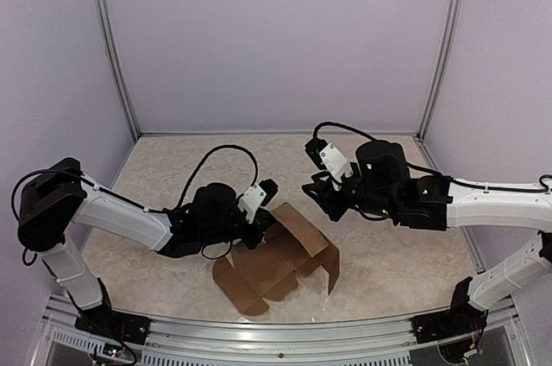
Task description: Fold the paper box
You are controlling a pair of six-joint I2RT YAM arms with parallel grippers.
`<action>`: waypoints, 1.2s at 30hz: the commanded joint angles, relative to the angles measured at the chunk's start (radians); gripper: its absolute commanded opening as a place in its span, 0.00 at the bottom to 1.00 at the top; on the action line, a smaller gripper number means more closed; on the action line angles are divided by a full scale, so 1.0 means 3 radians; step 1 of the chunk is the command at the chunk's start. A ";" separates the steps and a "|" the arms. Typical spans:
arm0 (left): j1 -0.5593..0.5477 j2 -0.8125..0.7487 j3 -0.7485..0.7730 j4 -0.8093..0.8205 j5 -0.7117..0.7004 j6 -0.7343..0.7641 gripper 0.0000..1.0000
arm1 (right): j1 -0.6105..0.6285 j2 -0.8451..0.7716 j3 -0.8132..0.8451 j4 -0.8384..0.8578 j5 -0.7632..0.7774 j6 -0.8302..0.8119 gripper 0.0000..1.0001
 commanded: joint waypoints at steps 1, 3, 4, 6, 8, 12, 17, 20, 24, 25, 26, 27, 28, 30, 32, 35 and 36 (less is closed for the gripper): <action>0.0184 0.0178 0.0235 -0.0010 0.0538 0.0194 0.00 | -0.0203 0.0250 -0.0094 0.0250 -0.0567 0.0416 0.13; 0.0211 0.0235 0.0226 0.0098 0.0575 0.0196 0.00 | -0.0248 0.0374 -0.0111 0.0394 -0.0654 0.0505 0.00; 0.0212 0.0272 0.0224 0.0141 0.0573 0.0198 0.00 | -0.0265 0.0435 -0.0117 0.0467 -0.0697 0.0539 0.00; 0.0213 0.0326 0.0242 0.0171 0.0552 0.0209 0.00 | -0.0275 0.0547 -0.0145 0.0630 -0.0706 0.0597 0.00; 0.0212 0.0387 0.0267 0.0190 0.0545 0.0206 0.00 | -0.0280 0.0646 -0.0169 0.0787 -0.0710 0.0643 0.00; 0.0214 0.0473 0.0261 0.0295 0.0535 0.0186 0.00 | -0.0295 0.0832 -0.0119 0.0957 -0.0706 0.0696 0.00; 0.0212 0.0540 0.0248 0.0400 0.0545 0.0129 0.00 | -0.0304 0.1036 -0.0037 0.1073 -0.0706 0.0743 0.00; 0.0204 0.0592 0.0252 0.0447 0.0545 0.0077 0.01 | -0.0302 0.1150 -0.0033 0.1142 -0.0707 0.0780 0.00; 0.0177 0.0649 0.0223 0.0515 0.0525 0.0047 0.02 | -0.0307 0.1270 -0.0041 0.1231 -0.0711 0.0832 0.00; 0.0172 0.0665 0.0222 0.0532 0.0524 0.0041 0.03 | -0.0303 0.1291 -0.0041 0.1246 -0.0707 0.0846 0.00; 0.0167 0.0675 0.0222 0.0534 0.0521 0.0037 0.04 | -0.0303 0.1314 -0.0045 0.1263 -0.0707 0.0846 0.00; 0.0163 0.0688 0.0221 0.0534 0.0520 0.0037 0.04 | -0.0307 0.1335 -0.0046 0.1276 -0.0706 0.0858 0.00; 0.0157 0.0704 0.0217 0.0536 0.0520 0.0037 0.04 | -0.0306 0.1357 -0.0044 0.1277 -0.0706 0.0864 0.00; 0.0149 0.0725 0.0206 0.0558 0.0519 0.0024 0.05 | -0.0302 0.1399 -0.0038 0.1269 -0.0706 0.0884 0.00; 0.0138 0.0740 0.0187 0.0594 0.0511 0.0011 0.07 | -0.0306 0.1427 -0.0054 0.1282 -0.0705 0.0914 0.00; 0.0136 0.0761 0.0124 0.0666 0.0493 -0.0018 0.10 | -0.0307 0.1459 -0.0089 0.1293 -0.0795 0.0957 0.00; 0.0136 0.0766 0.0109 0.0686 0.0489 -0.0029 0.11 | -0.0307 0.1467 -0.0107 0.1299 -0.0798 0.0970 0.00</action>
